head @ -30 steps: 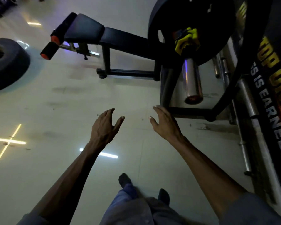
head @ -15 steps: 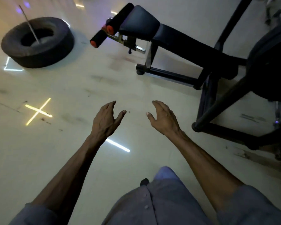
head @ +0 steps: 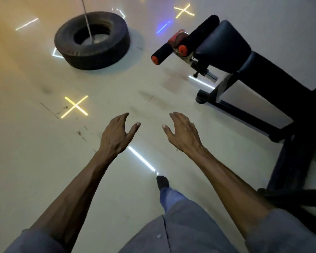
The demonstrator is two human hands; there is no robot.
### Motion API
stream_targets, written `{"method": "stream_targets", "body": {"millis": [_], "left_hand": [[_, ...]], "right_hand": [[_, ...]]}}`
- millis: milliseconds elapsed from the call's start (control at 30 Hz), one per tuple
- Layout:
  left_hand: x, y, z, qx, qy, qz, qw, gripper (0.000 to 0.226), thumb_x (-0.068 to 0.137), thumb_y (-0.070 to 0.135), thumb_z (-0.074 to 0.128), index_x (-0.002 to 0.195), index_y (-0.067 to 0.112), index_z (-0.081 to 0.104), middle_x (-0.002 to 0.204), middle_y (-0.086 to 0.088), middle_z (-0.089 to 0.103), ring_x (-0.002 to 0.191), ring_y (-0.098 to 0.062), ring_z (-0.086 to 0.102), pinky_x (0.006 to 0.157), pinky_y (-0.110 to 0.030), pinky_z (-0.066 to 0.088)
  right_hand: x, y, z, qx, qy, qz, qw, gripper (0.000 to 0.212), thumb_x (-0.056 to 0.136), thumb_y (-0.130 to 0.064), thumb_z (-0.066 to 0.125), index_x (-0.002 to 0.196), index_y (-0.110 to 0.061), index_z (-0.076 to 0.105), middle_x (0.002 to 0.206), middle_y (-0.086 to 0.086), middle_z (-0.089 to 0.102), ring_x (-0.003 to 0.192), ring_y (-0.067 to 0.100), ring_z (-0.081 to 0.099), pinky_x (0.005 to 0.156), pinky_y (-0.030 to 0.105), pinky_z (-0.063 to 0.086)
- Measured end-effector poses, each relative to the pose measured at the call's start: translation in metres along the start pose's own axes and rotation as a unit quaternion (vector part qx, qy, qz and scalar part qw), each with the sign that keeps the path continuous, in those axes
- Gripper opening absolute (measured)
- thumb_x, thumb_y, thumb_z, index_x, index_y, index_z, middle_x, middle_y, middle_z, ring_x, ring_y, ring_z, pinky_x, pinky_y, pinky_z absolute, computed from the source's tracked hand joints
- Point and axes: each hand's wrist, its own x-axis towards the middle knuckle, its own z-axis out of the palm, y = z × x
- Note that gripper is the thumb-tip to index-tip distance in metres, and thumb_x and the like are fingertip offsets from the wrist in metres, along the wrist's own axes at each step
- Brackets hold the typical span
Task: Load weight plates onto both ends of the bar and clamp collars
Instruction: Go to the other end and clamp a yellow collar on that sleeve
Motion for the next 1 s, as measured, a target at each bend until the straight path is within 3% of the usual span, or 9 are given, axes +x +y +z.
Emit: {"method": "stream_targets", "body": {"millis": [467, 567, 667, 833, 1000], "left_hand": [[0.335, -0.080, -0.078, 0.031, 0.054, -0.036, 0.997, 0.075, 0.102, 0.067, 0.040, 0.156, 0.014, 0.043, 0.157, -0.008, 0.051, 0.145, -0.028, 0.047, 0.114, -0.046, 0.042], [0.435, -0.103, -0.098, 0.045, 0.063, -0.015, 0.997, 0.077, 0.102, 0.068, 0.040, 0.156, 0.013, 0.043, 0.157, -0.010, 0.051, 0.144, -0.031, 0.049, 0.115, -0.048, 0.043], [0.602, -0.124, -0.138, 0.060, 0.043, -0.022, 0.997, 0.078, 0.101, 0.070, 0.039, 0.155, 0.013, 0.044, 0.155, -0.011, 0.053, 0.142, -0.031, 0.051, 0.114, -0.048, 0.043], [0.642, -0.123, -0.143, 0.068, 0.037, 0.032, 0.996, 0.075, 0.101, 0.070, 0.042, 0.155, 0.017, 0.043, 0.153, -0.009, 0.056, 0.138, -0.030, 0.054, 0.109, -0.049, 0.048], [0.805, -0.116, -0.174, 0.074, 0.014, 0.070, 0.995, 0.075, 0.101, 0.069, 0.042, 0.154, 0.016, 0.044, 0.153, -0.012, 0.055, 0.139, -0.030, 0.052, 0.109, -0.047, 0.047]], "right_hand": [[0.378, -0.076, -0.001, -0.028, -0.002, -0.056, 0.998, 0.058, 0.105, -0.044, 0.048, 0.154, -0.013, 0.041, 0.164, 0.008, 0.035, 0.153, 0.024, 0.028, 0.118, 0.047, 0.034], [0.473, -0.090, 0.000, -0.033, 0.023, -0.057, 0.998, 0.059, 0.104, -0.045, 0.049, 0.153, -0.013, 0.042, 0.164, 0.009, 0.035, 0.153, 0.026, 0.029, 0.117, 0.049, 0.037], [0.623, -0.122, -0.010, -0.027, 0.019, -0.018, 0.999, 0.059, 0.104, -0.045, 0.050, 0.151, -0.011, 0.044, 0.162, 0.010, 0.037, 0.151, 0.027, 0.033, 0.115, 0.049, 0.039], [0.654, -0.115, -0.015, -0.030, 0.050, -0.012, 0.998, 0.059, 0.104, -0.044, 0.051, 0.151, -0.010, 0.044, 0.162, 0.011, 0.038, 0.150, 0.028, 0.035, 0.113, 0.049, 0.041], [0.805, -0.108, -0.029, -0.005, 0.057, 0.000, 0.998, 0.061, 0.104, -0.044, 0.050, 0.154, -0.010, 0.041, 0.163, 0.012, 0.037, 0.151, 0.029, 0.033, 0.117, 0.052, 0.038]]}}
